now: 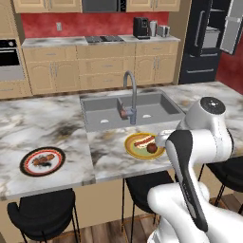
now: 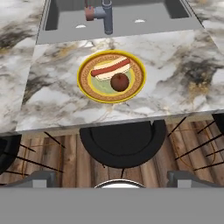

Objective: Pick up the apple and peach from the fridge and place one fruit on each plate on the dining counter.

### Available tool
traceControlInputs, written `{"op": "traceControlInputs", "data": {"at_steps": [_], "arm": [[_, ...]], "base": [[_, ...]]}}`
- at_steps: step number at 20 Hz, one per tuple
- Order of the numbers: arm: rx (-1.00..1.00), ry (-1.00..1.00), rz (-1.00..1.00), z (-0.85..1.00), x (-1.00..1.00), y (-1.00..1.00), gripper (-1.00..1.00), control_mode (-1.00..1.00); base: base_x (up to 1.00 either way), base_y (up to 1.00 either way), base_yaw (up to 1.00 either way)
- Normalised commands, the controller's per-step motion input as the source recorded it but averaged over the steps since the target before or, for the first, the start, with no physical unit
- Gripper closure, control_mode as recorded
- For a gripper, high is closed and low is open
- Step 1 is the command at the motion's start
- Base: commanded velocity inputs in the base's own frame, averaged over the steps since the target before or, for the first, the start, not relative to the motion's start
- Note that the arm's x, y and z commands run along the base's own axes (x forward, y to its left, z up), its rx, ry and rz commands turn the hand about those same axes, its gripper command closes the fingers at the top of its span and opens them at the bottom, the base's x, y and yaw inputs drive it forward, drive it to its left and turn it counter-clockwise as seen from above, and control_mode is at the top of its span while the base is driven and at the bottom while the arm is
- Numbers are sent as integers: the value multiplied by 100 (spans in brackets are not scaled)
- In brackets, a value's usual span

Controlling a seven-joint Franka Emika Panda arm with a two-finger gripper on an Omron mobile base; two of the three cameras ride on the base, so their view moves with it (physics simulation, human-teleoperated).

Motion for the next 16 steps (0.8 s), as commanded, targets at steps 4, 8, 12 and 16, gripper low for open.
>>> {"op": "traceControlInputs", "data": {"at_steps": [4,8,12,16], "arm": [[0,0,0,0,0,0,-100,-100],[0,0,0,0,0,0,-100,100],[0,0,0,0,0,0,-100,100],[0,0,0,0,0,0,-100,100]], "base": [[0,0,0],[0,0,0],[-46,-68,-1],[-89,-100,-10]]}}
